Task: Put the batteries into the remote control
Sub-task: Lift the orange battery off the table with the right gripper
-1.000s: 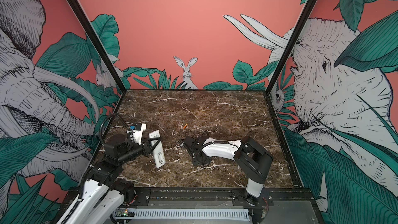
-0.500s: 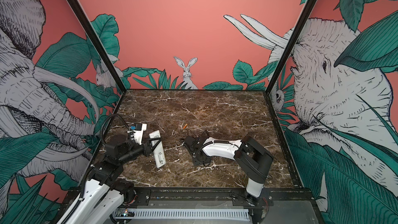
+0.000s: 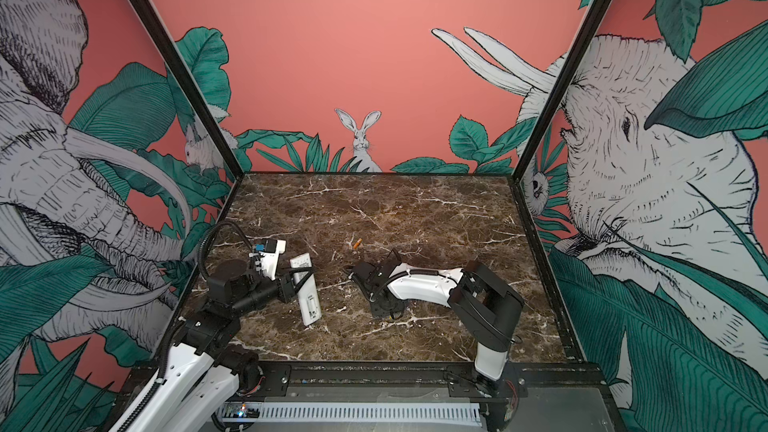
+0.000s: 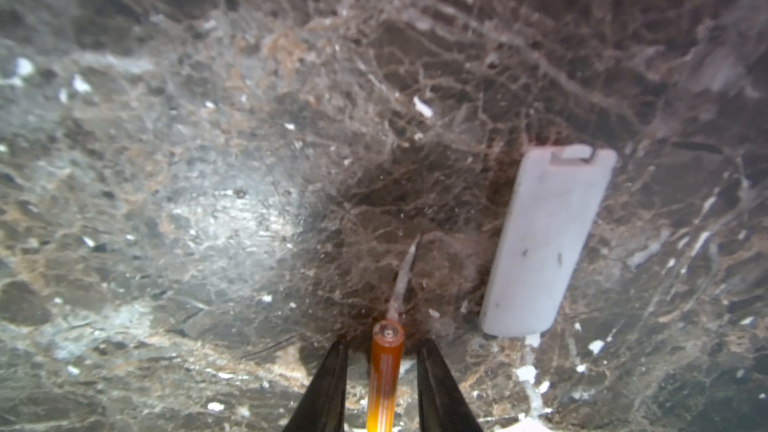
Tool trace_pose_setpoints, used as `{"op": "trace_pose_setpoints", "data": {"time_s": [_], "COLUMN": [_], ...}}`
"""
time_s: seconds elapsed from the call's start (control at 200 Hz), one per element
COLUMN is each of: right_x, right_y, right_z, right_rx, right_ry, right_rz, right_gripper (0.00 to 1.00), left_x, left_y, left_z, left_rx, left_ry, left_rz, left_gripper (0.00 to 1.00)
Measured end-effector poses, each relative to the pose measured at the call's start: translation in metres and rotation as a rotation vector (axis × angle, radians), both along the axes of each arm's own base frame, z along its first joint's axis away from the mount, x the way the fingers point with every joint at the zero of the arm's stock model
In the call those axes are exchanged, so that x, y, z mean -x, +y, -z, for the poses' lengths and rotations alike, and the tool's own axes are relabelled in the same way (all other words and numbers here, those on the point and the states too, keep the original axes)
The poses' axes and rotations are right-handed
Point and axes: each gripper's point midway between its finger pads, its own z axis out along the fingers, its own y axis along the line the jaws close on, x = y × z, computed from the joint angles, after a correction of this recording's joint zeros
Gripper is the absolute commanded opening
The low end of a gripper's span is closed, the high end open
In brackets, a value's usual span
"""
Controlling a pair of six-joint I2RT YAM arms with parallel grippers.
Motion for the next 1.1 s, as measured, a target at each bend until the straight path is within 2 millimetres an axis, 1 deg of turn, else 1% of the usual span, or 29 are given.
{"op": "trace_pose_setpoints", "data": {"time_s": [0.435, 1.1], "right_x": [-0.0051, -0.0073], "right_y": [0.0035, 0.0048], "right_z": [-0.0001, 0.0002], "right_rx": [0.0, -0.011], "right_ry": [-0.009, -0.013], "right_rz": [-0.001, -0.014], "right_gripper": [0.24, 0.07], "left_x": [-0.0007, -0.0029], "left_y": [-0.0003, -0.0012], "left_z": [-0.0016, -0.0016], "left_rx": [0.003, 0.009], "left_ry": [-0.007, -0.002], "left_rz": [0.0, -0.002], "left_gripper": [0.0, 0.0]}}
